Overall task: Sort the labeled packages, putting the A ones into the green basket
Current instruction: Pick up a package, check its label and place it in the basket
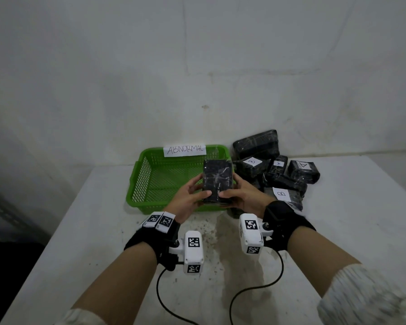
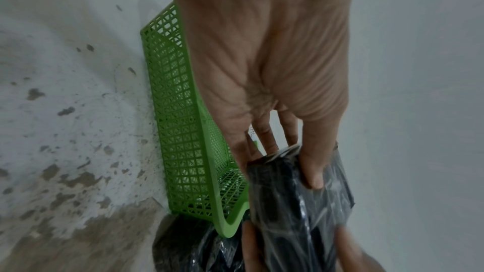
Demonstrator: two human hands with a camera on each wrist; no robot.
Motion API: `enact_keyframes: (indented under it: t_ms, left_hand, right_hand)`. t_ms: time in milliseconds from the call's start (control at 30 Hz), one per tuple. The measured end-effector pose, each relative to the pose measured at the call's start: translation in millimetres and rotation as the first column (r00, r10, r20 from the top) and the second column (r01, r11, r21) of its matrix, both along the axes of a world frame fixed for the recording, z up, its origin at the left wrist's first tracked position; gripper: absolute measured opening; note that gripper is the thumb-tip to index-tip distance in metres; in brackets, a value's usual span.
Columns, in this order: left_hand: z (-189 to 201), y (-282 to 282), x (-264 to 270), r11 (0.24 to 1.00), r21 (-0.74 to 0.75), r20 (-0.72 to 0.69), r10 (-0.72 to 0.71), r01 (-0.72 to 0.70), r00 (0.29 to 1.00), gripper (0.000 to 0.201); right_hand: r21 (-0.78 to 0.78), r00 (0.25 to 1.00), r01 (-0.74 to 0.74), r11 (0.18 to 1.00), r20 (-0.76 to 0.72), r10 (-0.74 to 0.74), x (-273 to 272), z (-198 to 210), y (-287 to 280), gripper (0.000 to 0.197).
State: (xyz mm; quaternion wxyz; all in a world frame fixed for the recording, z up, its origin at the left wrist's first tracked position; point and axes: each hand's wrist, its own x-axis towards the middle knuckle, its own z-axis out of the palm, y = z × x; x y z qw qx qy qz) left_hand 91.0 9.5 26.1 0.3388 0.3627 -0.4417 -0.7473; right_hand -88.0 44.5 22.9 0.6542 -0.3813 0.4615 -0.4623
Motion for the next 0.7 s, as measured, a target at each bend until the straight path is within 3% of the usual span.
enact_keyframes:
  t_ms: [267,433,567,700]
  left_hand:
    - [6.0,-0.1,-3.4,0.999,0.032,-0.019,0.016,-0.015,1.0,0.065]
    - [5.1,1.4,-3.8,1.0,0.021,-0.016,-0.004,0.004,1.0,0.064]
    - [2.8,3.4,-2.7,1.0,0.014,0.001,-0.022,0.022,1.0,0.07]
    - [5.0,2.2,-5.7,0.99,-0.141,0.173,0.041,-0.017,0.984,0.075]
  right_hand:
    - [0.013,1.0,0.012,1.0,-0.002,-0.012,-2.5,-0.6,-5.6,0.076]
    - [0.061,0.997,0.059,0.996,0.054,-0.063,-4.1,2.2,-6.8,0.052]
    - [0.072,0.991,0.131,0.989,-0.03,-0.129,-3.3,0.6,-7.1,0.044]
    - [0.041,0.979,0.151,0.988,-0.147,-0.144,3.6,1.9,-3.4,0.049]
